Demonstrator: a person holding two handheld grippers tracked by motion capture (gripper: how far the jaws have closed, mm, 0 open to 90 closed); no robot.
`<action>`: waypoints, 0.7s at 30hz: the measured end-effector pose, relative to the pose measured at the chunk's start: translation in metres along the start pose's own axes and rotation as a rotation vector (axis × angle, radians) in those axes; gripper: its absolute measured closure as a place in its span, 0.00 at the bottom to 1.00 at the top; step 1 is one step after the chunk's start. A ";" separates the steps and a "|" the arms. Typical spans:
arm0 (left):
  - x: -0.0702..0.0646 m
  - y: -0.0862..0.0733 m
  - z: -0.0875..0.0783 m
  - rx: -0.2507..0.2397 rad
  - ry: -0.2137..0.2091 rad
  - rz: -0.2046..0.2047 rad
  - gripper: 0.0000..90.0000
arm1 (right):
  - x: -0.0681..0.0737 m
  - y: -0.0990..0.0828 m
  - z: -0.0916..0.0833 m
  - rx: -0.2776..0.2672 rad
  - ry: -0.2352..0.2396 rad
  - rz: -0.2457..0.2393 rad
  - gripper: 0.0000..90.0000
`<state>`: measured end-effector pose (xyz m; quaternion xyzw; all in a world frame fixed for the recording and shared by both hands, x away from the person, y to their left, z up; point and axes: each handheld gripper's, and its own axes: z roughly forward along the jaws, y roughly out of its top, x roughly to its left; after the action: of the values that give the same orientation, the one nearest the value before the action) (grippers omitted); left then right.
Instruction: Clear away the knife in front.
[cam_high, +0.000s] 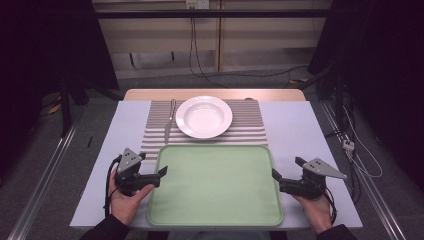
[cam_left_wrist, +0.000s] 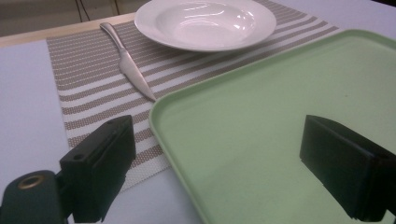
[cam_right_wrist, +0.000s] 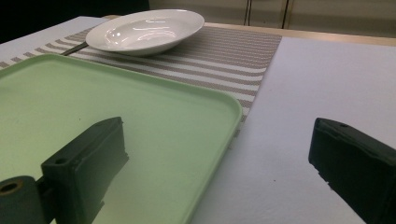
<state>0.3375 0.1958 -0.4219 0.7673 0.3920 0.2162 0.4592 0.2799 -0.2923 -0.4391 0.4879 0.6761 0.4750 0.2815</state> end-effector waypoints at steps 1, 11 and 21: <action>0.001 0.000 0.000 -0.003 -0.005 -0.001 0.10 | -0.001 0.000 0.000 -0.002 0.001 0.003 0.04; 0.004 0.018 0.008 0.008 -0.004 0.004 0.09 | -0.002 -0.001 0.001 0.009 0.019 0.017 0.04; 0.009 0.026 0.036 0.095 -0.037 0.055 0.08 | -0.002 -0.001 0.002 0.016 0.017 0.010 0.04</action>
<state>0.3782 0.1772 -0.4172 0.8027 0.3718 0.1956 0.4233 0.2819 -0.2934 -0.4412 0.4894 0.6799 0.4751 0.2693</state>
